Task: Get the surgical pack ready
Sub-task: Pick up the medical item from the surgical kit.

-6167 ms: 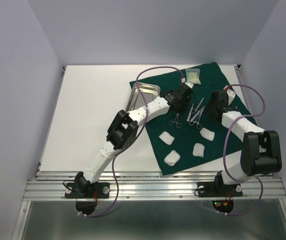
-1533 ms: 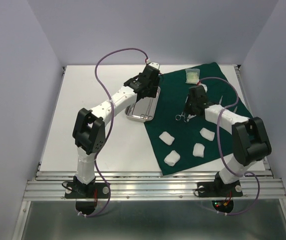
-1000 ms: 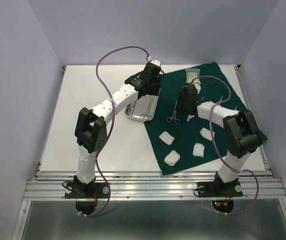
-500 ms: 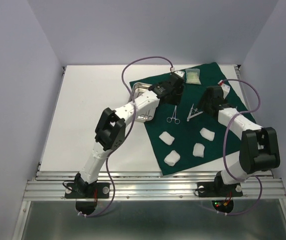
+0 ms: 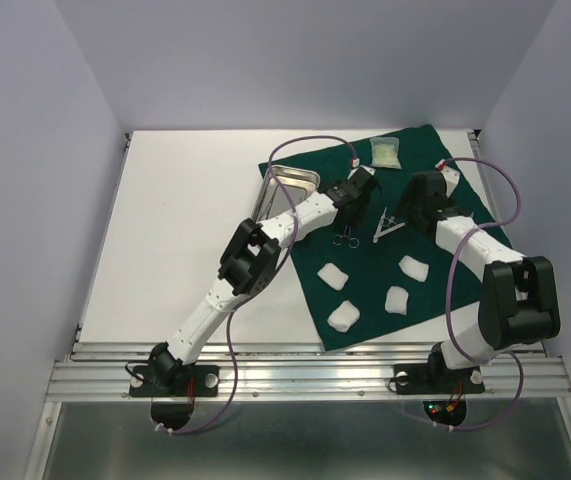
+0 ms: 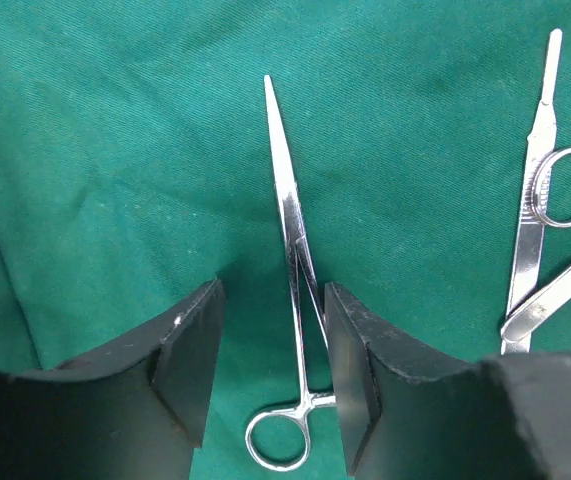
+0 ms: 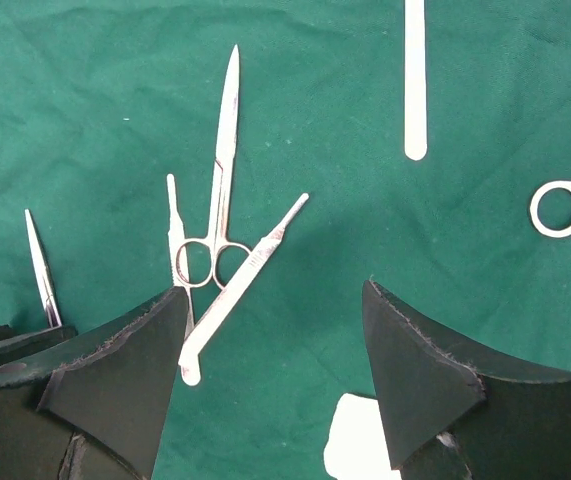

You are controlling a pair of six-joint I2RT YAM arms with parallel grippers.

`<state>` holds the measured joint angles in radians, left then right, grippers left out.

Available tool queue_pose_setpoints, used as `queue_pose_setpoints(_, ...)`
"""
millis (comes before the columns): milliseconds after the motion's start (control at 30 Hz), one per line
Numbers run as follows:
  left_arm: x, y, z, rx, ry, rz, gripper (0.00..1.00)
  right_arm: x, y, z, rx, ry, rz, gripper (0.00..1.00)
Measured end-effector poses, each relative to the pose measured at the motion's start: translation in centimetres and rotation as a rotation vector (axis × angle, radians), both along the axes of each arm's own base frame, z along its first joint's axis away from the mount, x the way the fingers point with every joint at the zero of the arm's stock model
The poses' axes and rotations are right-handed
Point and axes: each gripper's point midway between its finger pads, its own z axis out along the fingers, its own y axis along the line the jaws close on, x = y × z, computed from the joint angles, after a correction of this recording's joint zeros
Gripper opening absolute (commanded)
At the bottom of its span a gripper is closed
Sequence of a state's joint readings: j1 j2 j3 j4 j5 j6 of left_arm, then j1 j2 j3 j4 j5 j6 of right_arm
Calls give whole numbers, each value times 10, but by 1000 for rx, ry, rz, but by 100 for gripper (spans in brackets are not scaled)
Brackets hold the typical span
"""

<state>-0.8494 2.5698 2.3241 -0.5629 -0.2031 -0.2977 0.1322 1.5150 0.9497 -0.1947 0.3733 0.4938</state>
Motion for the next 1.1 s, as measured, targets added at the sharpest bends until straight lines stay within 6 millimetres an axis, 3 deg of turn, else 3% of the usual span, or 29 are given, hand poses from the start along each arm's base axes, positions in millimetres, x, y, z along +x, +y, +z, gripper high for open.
queue_pose_setpoints(467,-4,-5,-2,40,-28,-25,33,0,1,0,5,0,5,75)
queue_pose_setpoints(567,-5,-5,-1,54,-40,-32,24,0,2,0,8,-1,6,75)
queue_pose_setpoints(600,-5,-5,-1,58,-45,-33,15,0,2,1,10,-3,8,75)
queue_pose_setpoints(800,-5,-5,1,75,-60,-50,0,0,3,15,16,-40,10,75)
queue_pose_setpoints(933,-5,-4,10,72,-69,-56,0,0,3,19,17,-51,10,75)
queue_pose_setpoints(1100,-7,2,44,44,-96,-56,0,0,2,21,18,-56,10,75)
